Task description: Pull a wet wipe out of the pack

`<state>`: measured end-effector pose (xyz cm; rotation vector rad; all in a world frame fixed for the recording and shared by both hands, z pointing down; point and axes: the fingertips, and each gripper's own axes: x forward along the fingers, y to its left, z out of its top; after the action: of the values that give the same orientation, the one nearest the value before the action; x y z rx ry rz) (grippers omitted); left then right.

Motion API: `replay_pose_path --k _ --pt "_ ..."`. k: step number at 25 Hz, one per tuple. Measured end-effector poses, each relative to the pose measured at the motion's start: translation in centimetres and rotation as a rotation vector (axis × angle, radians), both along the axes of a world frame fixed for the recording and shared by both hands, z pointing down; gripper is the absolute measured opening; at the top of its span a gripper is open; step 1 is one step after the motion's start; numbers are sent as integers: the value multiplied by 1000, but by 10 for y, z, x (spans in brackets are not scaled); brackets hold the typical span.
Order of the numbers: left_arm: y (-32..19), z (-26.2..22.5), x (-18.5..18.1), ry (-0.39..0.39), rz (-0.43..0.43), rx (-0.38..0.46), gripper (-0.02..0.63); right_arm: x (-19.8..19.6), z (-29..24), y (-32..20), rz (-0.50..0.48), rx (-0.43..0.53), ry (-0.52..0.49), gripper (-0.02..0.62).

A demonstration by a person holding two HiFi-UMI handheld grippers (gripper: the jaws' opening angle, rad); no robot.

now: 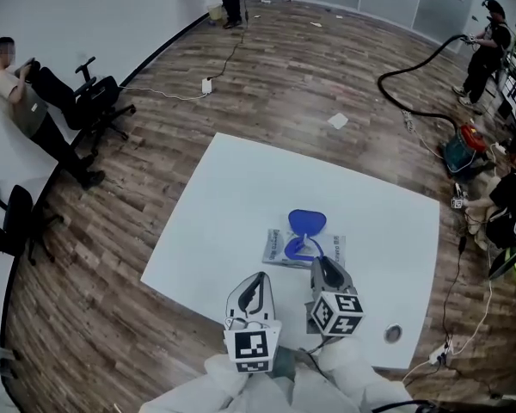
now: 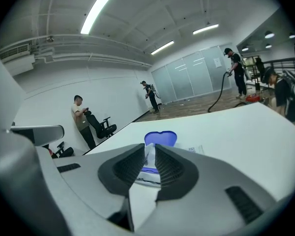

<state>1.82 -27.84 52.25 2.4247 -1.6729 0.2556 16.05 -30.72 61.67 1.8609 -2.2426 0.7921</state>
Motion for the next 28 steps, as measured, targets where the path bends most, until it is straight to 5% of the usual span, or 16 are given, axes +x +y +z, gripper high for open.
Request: replay_pose_path --k 28 --pt "-27 43 -20 -5 -49 -57 -3 -9 59 -43 -11 -166 -11 106"
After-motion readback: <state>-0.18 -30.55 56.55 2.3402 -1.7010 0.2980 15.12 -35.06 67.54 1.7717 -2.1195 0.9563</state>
